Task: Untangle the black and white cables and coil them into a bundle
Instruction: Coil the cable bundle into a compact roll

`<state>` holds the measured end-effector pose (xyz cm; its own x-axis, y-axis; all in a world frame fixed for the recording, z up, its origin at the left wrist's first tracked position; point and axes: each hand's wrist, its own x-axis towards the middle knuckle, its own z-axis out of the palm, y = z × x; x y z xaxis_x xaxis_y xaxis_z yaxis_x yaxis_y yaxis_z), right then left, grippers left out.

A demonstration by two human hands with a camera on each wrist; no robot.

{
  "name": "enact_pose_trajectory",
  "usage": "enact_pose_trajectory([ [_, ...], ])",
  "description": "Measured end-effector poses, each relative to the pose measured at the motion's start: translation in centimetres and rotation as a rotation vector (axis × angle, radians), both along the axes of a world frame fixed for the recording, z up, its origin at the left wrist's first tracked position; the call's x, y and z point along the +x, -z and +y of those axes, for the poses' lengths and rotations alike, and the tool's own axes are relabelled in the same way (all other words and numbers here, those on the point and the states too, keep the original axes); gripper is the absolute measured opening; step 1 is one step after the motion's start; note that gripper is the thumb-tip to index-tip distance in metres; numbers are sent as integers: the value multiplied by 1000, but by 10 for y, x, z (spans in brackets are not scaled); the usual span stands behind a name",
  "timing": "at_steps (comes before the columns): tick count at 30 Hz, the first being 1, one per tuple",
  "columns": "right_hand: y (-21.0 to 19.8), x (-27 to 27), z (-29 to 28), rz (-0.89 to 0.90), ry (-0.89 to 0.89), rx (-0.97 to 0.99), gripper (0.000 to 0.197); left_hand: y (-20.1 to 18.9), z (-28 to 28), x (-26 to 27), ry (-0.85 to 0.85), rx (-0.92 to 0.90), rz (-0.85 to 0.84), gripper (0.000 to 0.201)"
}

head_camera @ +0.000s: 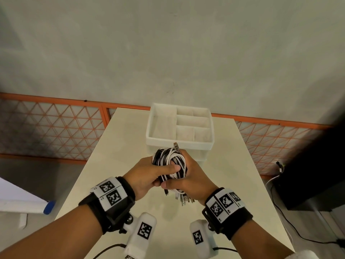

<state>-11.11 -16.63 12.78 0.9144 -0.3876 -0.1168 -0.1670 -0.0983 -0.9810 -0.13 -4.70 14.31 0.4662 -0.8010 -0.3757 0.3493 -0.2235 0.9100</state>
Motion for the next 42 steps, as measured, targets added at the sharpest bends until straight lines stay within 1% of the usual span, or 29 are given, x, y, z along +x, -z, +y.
enact_pose_trajectory([
  [2, 1, -3, -4, -2, -10, 36, 77, 0, 7, 7, 114, -46, 50, 38],
  [4, 0, -6, -6, -3, -15, 54, 76, 2, 13, 13, 162, -99, 124, 32],
  [5, 0, -6, -7, 0, -24, 63, 76, 2, 16, 15, 180, -119, 164, 33],
  [7, -3, -7, -8, 5, -48, 85, 76, 4, 19, 19, 230, -161, 223, 42],
  [9, -6, -8, -8, 12, -86, 97, 75, 2, 21, 20, 288, -165, 186, 43],
  [11, -9, -8, -8, 15, -118, 92, 75, -2, 19, 17, 312, -128, 85, 37],
  [13, -10, -8, -7, 13, -126, 96, 74, -6, 15, 11, 245, -82, -12, 30],
  [16, -12, -8, -3, -11, -139, 113, 74, -8, 8, -2, 82, -59, -143, 21],
  [18, -14, -7, -1, -29, -99, 101, 75, -7, 2, -8, -27, -33, -218, 8],
  [19, -14, -7, -1, -35, -77, 84, 78, -6, 0, -10, -74, -18, -247, 7],
  [21, -12, -3, 0, -35, -56, 24, 88, -2, -5, -11, -155, 23, -298, 13],
  [23, -8, 0, 4, -18, -37, -81, 100, 1, -9, -12, -229, 69, -328, 12],
  [25, -4, 0, 8, -16, 1, -185, 100, 3, -13, -12, -284, 118, -327, 9],
  [27, -2, 0, 11, -42, 34, -275, 91, 1, -15, -12, -286, 161, -314, 8],
  [30, 1, 0, 13, -64, 45, -385, 84, -1, -16, -11, -253, 209, -284, 19],
  [32, 2, 0, 13, -47, 25, -374, 83, 0, -16, -8, -238, 218, -239, 24],
  [34, 1, 0, 12, -29, -8, -356, 84, 0, -15, -7, -224, 206, -164, 21],
  [37, 2, 0, 9, -1, -30, -368, 90, 0, -13, -9, -221, 190, -77, 18],
  [39, 3, 1, 7, 30, -37, -352, 83, 0, -12, -10, -199, 203, -83, 15],
  [42, 6, -1, 3, 69, -37, -273, 66, 0, -11, -9, -152, 207, -95, 14],
])
